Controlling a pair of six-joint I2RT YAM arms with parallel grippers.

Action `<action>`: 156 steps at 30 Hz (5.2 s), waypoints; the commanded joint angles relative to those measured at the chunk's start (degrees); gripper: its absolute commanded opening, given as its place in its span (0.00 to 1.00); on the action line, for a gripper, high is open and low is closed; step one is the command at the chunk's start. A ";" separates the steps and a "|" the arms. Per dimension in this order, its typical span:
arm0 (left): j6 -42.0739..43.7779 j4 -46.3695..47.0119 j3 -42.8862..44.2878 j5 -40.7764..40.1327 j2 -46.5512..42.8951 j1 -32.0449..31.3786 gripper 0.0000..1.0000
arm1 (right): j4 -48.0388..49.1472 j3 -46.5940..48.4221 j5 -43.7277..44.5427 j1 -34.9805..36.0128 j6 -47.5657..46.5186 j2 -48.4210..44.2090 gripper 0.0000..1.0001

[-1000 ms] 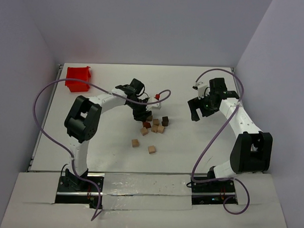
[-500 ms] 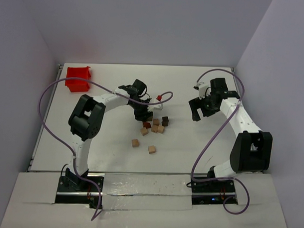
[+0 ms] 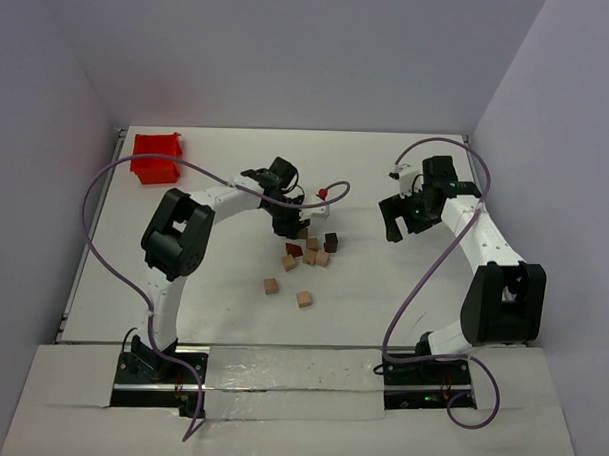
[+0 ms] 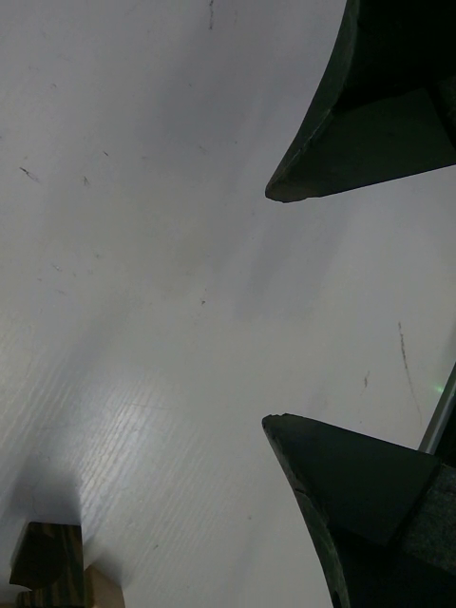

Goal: Build the wood block tower

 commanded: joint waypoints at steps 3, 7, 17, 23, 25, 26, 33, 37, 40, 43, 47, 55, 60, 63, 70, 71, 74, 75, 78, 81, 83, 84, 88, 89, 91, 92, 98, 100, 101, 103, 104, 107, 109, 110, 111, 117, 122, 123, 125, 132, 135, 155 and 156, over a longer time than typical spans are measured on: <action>-9.06 1.32 9.11 -0.91 4.56 -1.15 0.00 | 0.20 0.95 0.17 -0.98 -0.42 -0.70 1.00; -11.31 2.29 9.52 -0.73 5.24 -3.97 0.00 | 0.12 1.04 -0.26 -1.18 0.23 -0.58 0.99; -6.07 4.42 -1.45 0.79 -0.50 -10.81 0.00 | 0.04 -0.74 -0.45 -3.09 0.16 -2.03 0.99; -5.64 4.75 -6.01 2.28 -3.92 -13.93 0.00 | -0.05 -2.03 -0.62 -3.07 0.79 -2.99 0.99; -5.67 5.47 -7.76 1.98 -4.83 -14.42 0.00 | -0.05 -2.35 -0.62 -3.10 0.94 -3.19 0.99; -5.86 5.94 -8.41 1.65 -5.32 -14.47 0.00 | -0.05 -2.39 -0.66 -3.10 1.06 -3.27 0.99; -7.78 6.25 -4.92 1.25 -4.53 -10.01 0.00 | -0.30 -1.33 -1.26 -3.04 2.01 -2.48 0.99; -8.01 4.95 0.61 1.29 -2.92 -5.41 0.00 | -0.67 0.00 -1.50 -3.08 2.30 -1.41 0.99; -6.54 3.99 2.96 0.23 -1.55 -2.94 0.00 | -0.84 0.78 -1.50 -3.10 2.34 -0.95 0.99; -5.66 3.15 4.27 -0.27 -0.76 -1.36 0.00 | -0.93 1.19 -1.59 -3.10 2.37 -0.60 0.99; -3.08 2.31 2.86 -0.86 -0.47 0.15 0.00 | -0.91 1.28 -1.59 -3.10 2.46 -0.25 0.99; -0.98 1.63 -3.81 0.52 -3.74 -0.31 0.00 | -0.84 0.86 -1.47 -3.10 2.29 -0.51 0.99; -0.16 2.45 -10.03 0.60 -7.72 -2.64 0.00 | -0.69 0.13 -1.39 -3.10 1.92 -1.10 0.99; -0.32 3.82 -14.26 0.87 -10.69 -4.58 0.00 | -0.56 -0.32 -1.44 -3.10 1.73 -1.32 0.99; -2.47 4.70 -19.54 1.70 -15.05 -9.27 0.00 | -0.23 -1.13 -1.65 -3.10 1.40 -1.65 0.99; -3.15 4.54 -19.64 1.99 -15.28 -9.50 0.00 | -0.23 -1.21 -1.68 -3.10 1.38 -1.71 0.99; -4.45 4.07 -19.61 2.61 -15.54 -9.71 0.00 | -0.12 -1.34 -1.68 -3.10 1.38 -1.65 0.99; -5.47 3.93 -19.32 2.69 -15.69 -9.71 0.00 | 0.02 -1.34 -1.76 -3.10 1.38 -1.65 0.99; -8.65 4.26 -17.67 1.60 -15.37 -9.36 0.00 | 0.09 -1.34 -1.99 -3.10 1.69 -1.48 0.99; -12.51 4.99 -15.37 0.58 -15.09 -8.48 0.00 | 0.21 -1.07 -2.03 -3.10 1.84 -1.30 0.99; -13.53 5.95 -14.41 0.64 -15.66 -7.97 0.00 | 0.34 -1.01 -2.03 -3.10 2.03 -1.17 0.99; -13.92 6.38 -14.29 0.80 -15.88 -7.73 0.00 | 0.43 -0.98 -2.03 -3.10 2.13 -1.08 0.99; -9.33 6.47 -14.29 0.43 -17.12 -7.43 0.00 | 0.65 -0.64 -2.46 -3.10 2.25 -0.60 0.99; -8.43 5.79 -13.69 0.24 -16.69 -7.43 0.00 | 0.65 -0.55 -2.47 -3.19 2.34 -0.43 0.99; -5.37 2.77 -10.87 0.35 -15.13 -6.30 0.00 | 0.65 -0.34 -2.81 -3.10 2.55 -0.08 0.99; -4.19 1.38 -9.52 0.51 -14.28 -5.68 0.00 | 0.62 -0.17 -2.93 -3.10 2.61 0.10 0.99; 1.99 -3.88 -1.84 1.68 -9.02 -1.11 0.01 | 0.59 0.82 -3.08 -3.10 2.82 1.05 0.99; 3.98 -5.59 1.59 1.28 -6.32 0.01 0.02 | 0.56 1.33 -3.08 -3.10 3.05 1.47 0.99; 4.36 -6.59 3.31 1.19 -5.44 0.30 0.03 | 0.51 1.50 -3.08 -3.10 3.10 1.72 0.99; 5.07 -8.01 5.67 1.11 -3.20 0.72 0.03 | 0.33 2.01 -3.08 -3.10 3.21 2.31 0.99; 5.21 -8.46 6.45 1.18 -2.21 0.75 0.04 | 0.30 2.23 -3.02 -3.10 3.22 2.46 0.99; 5.64 -9.07 8.59 1.52 -0.13 0.75 0.05 | 0.09 2.82 -2.83 -3.10 3.18 2.99 0.99; 5.49 -8.81 8.93 2.02 1.13 0.75 0.05 | 0.03 3.15 -2.64 -3.10 3.14 3.20 0.99; 5.32 -8.57 8.93 2.35 1.71 0.75 0.06 | -0.06 3.23 -2.56 -3.10 3.14 3.45 0.99; 5.21 -8.56 8.93 2.62 2.08 0.83 0.07 | -0.14 3.24 -2.56 -3.10 3.13 3.54 0.99; 3.06 -7.80 9.25 3.01 3.75 0.75 0.12 | -0.23 3.53 -2.38 -3.07 3.01 4.22 0.99; 2.52 -7.00 8.76 2.70 4.15 0.66 0.18 | -0.39 4.19 -2.38 -3.10 3.12 4.83 0.99; 2.43 -6.99 8.75 2.69 4.24 0.66 0.19 | -0.40 4.28 -2.38 -3.10 3.13 4.85 0.99; 2.26 -6.99 8.57 2.61 4.49 0.66 0.22 | -0.39 4.46 -2.38 -3.09 3.05 4.94 0.99; 1.98 -6.81 8.13 2.34 4.69 0.57 0.33 | -0.58 4.38 -2.73 -3.02 2.96 4.94 0.99; 1.99 -6.81 8.05 2.25 4.74 0.40 0.37 | -0.58 4.47 -2.64 -3.05 3.19 4.94 0.99; -3.36 -10.00 17.21 9.65 -1.60 4.04 0.66 | -3.33 7.37 -11.11 -2.28 -0.42 3.24 1.00; -3.17 -10.65 17.15 10.75 -2.74 4.45 0.66 | -3.32 7.16 -12.26 -2.09 -1.20 2.28 1.00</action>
